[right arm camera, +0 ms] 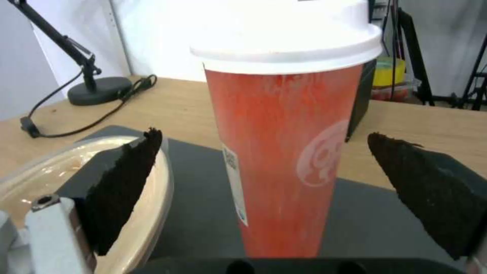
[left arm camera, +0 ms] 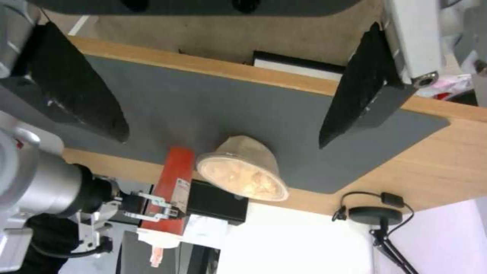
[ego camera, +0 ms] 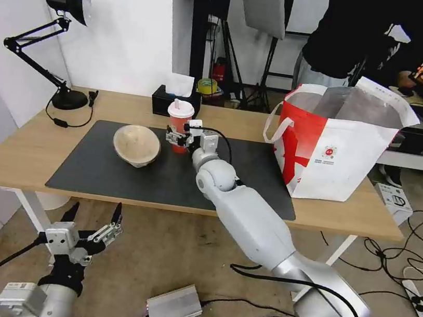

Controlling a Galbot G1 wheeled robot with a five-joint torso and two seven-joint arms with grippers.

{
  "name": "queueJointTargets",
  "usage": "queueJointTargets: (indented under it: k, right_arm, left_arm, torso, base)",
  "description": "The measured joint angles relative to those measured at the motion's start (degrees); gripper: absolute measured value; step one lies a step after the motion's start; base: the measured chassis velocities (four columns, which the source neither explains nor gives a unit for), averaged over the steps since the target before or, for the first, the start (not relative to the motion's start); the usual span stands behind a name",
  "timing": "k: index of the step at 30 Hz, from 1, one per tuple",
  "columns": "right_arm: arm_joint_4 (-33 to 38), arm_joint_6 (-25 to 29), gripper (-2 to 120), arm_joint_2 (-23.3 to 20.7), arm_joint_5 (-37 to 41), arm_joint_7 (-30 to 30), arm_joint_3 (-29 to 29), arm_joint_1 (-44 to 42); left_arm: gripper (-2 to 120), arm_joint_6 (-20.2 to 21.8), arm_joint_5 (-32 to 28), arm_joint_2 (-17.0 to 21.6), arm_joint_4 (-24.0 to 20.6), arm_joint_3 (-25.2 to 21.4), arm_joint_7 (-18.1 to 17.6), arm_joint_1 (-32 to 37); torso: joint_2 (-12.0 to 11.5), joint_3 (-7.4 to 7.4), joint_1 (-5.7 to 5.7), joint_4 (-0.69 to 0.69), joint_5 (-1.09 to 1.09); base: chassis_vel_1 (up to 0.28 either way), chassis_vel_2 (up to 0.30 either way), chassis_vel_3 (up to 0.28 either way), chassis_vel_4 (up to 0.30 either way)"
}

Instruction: Pick up the trash from the table and place it into the takeout bag.

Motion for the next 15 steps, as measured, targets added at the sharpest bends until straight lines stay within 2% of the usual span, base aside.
queueJointTargets:
  k: [7,15]
  right_arm:
    - [-3.88,0.65,100,2.20,-1.05,-1.14,1.15,1.29]
    - [-5.37,0.97,100,2.54,-1.45,-1.55,1.58,1.83]
  left_arm:
    - [100,-0.04,-0.01,0.01,0.11,0.09,0.03,-0.01]
    - [100,-0.07,-0.02,0.11,0.26,0.30,0.08,-0.20]
  torso:
    - [0.00,0.00,0.00,0.01,0.00]
    - [0.00,0.00,0.00,0.00,0.00]
  base:
    - [0.000,0.000,0.000,0.000]
    - [0.000,0.000,0.000,0.000]
